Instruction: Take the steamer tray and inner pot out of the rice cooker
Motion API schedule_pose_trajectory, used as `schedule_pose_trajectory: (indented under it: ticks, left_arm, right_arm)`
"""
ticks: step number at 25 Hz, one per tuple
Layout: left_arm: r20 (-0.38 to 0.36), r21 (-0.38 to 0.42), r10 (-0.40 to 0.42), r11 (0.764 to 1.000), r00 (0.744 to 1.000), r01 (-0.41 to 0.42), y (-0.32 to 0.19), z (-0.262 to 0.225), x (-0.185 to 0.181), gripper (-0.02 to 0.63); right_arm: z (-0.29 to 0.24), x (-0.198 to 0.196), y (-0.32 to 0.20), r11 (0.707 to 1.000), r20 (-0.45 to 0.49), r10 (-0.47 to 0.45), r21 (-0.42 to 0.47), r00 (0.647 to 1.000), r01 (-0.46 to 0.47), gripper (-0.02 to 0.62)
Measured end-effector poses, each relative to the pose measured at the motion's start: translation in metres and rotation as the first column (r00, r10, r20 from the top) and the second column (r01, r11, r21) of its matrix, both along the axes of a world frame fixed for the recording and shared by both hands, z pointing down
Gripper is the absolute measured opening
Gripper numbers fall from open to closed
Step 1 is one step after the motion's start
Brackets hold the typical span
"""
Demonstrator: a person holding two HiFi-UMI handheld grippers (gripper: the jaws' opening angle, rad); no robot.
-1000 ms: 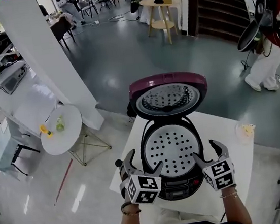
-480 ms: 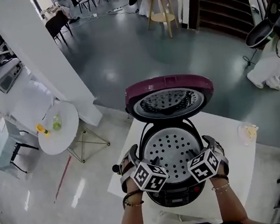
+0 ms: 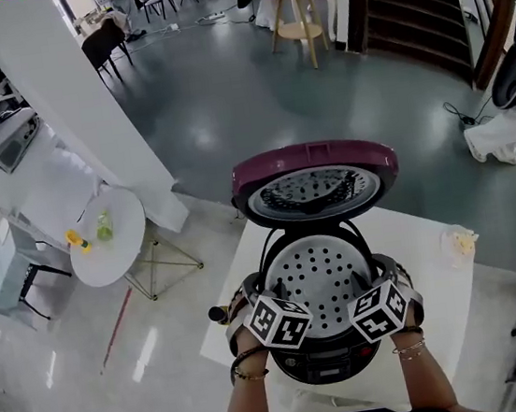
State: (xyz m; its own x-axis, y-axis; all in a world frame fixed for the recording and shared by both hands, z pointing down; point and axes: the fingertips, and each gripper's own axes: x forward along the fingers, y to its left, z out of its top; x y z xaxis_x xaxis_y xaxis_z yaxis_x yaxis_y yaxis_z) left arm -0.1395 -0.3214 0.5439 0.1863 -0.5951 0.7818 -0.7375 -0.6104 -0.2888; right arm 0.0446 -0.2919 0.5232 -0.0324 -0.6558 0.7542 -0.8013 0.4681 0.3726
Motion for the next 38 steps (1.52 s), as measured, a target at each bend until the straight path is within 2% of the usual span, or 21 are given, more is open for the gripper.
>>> schedule_pose_trajectory:
  ticks: [1, 6, 9, 11, 14, 18, 23, 27, 30, 35, 38]
  left_arm:
    - [-0.001, 0.002, 0.003, 1.0, 1.0, -0.003, -0.001, -0.002, 0.0, 0.178]
    - [-0.036, 0.037, 0.024, 0.999, 0.999, -0.023, -0.002, -0.021, 0.002, 0.138]
    - [-0.045, 0.068, 0.029, 0.997, 0.999, -0.026, -0.003, -0.032, 0.003, 0.126]
    - [-0.067, 0.092, 0.011, 0.996, 0.998, -0.005, -0.002, -0.042, 0.0, 0.117]
    - [-0.143, 0.128, -0.037, 0.99, 0.989, 0.056, 0.002, -0.065, -0.006, 0.081]
    - [-0.19, 0.193, -0.035, 0.979, 0.981, 0.072, 0.012, -0.092, -0.007, 0.071]
    - [-0.238, 0.282, 0.017, 0.958, 0.971, 0.053, 0.027, -0.125, 0.004, 0.069]
    - [-0.302, 0.321, 0.07, 0.946, 0.951, 0.033, 0.042, -0.147, 0.026, 0.06]
    - [-0.333, 0.332, 0.111, 0.943, 0.936, 0.006, 0.055, -0.158, 0.051, 0.055]
    - [-0.367, 0.346, 0.177, 0.937, 0.913, -0.043, 0.079, -0.172, 0.108, 0.052]
    - [-0.419, 0.363, 0.216, 0.93, 0.882, -0.055, 0.1, -0.179, 0.152, 0.052]
  right_arm:
    - [-0.003, -0.001, 0.0, 1.0, 0.013, 0.001, 0.008, 1.0, -0.001, 0.167]
    - [-0.023, -0.004, -0.004, 0.995, 0.032, 0.005, 0.095, 0.999, -0.008, 0.107]
    - [-0.039, -0.004, -0.007, 0.988, 0.039, 0.014, 0.156, 0.999, -0.02, 0.093]
    - [-0.048, -0.006, -0.005, 0.983, 0.056, 0.017, 0.182, 0.998, -0.027, 0.089]
    - [-0.063, -0.01, 0.002, 0.975, 0.102, 0.029, 0.218, 0.994, -0.051, 0.083]
    - [-0.087, -0.009, 0.014, 0.947, 0.149, 0.056, 0.306, 0.987, -0.099, 0.074]
    - [-0.125, 0.001, 0.037, 0.888, 0.187, 0.075, 0.434, 0.979, -0.151, 0.067]
    - [-0.145, 0.022, 0.063, 0.839, 0.213, 0.114, 0.503, 0.97, -0.209, 0.064]
    - [-0.152, 0.046, 0.083, 0.813, 0.237, 0.152, 0.522, 0.96, -0.258, 0.061]
    - [-0.164, 0.1, 0.117, 0.779, 0.269, 0.211, 0.534, 0.94, -0.327, 0.058]
    - [-0.171, 0.142, 0.14, 0.76, 0.251, 0.256, 0.544, 0.934, -0.355, 0.055]
